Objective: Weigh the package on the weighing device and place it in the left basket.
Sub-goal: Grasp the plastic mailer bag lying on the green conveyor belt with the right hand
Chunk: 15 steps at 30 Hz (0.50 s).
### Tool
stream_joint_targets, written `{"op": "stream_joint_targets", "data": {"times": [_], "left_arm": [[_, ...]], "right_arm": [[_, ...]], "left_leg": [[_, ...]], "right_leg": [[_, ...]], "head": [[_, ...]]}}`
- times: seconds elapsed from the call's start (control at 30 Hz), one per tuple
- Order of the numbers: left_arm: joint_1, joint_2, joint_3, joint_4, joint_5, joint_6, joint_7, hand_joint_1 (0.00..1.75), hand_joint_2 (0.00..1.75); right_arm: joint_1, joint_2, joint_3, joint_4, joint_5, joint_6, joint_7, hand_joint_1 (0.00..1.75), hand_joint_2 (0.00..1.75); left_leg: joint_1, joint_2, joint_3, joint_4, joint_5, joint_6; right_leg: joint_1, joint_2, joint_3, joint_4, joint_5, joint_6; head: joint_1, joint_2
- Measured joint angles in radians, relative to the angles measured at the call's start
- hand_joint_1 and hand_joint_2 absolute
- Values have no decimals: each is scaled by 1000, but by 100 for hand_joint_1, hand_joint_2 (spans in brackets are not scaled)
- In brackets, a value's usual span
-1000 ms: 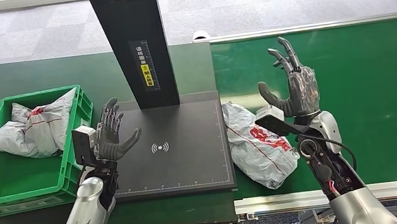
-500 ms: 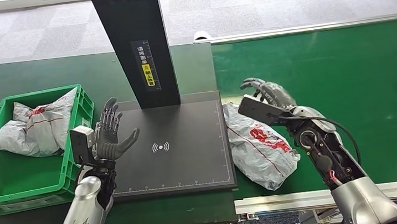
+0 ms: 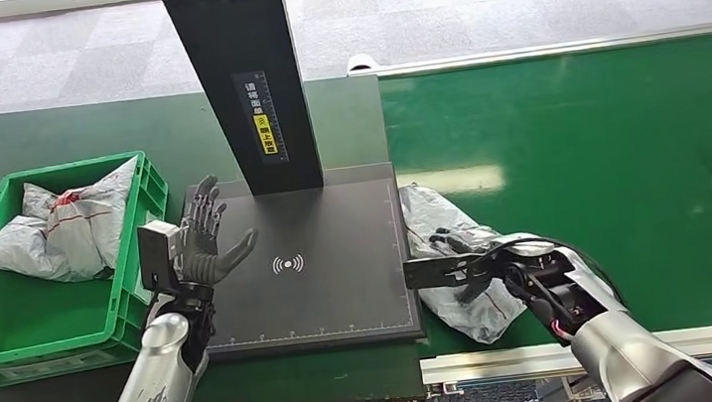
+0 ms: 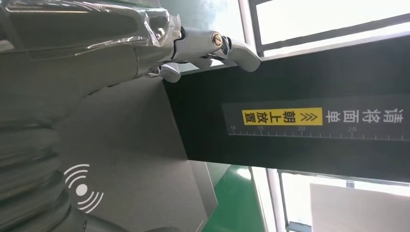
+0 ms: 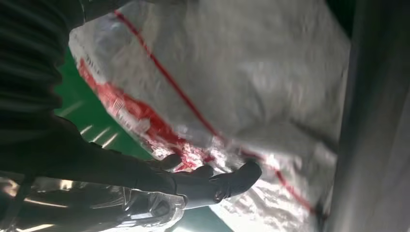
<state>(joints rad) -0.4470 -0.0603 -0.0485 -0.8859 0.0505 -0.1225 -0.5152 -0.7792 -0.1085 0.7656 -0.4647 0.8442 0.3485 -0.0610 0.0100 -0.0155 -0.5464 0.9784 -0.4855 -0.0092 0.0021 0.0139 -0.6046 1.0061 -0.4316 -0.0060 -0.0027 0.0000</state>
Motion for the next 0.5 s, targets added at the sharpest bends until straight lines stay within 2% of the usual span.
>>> {"op": "stream_joint_targets", "data": {"times": [0.13,0.27,0.5], "left_arm": [[-8,-9,-3,6,-6,2,9,0,175],[-25,-17,-8,20,-9,6,12,0,175],[-42,-24,-9,30,-9,10,15,0,175]], "right_arm": [[-3,9,63,39,34,73,-40,0,175],[-13,12,120,61,42,117,-76,175,175],[-27,15,162,70,41,118,-70,175,175]], "left_leg": [[0,0,1,0,0,0],[0,0,2,0,0,0],[0,-1,4,0,0,0]], "right_leg": [[0,0,0,0,0,0],[0,0,1,0,0,0],[0,-1,3,0,0,0]], "head": [[0,0],[0,0],[0,0]]}}
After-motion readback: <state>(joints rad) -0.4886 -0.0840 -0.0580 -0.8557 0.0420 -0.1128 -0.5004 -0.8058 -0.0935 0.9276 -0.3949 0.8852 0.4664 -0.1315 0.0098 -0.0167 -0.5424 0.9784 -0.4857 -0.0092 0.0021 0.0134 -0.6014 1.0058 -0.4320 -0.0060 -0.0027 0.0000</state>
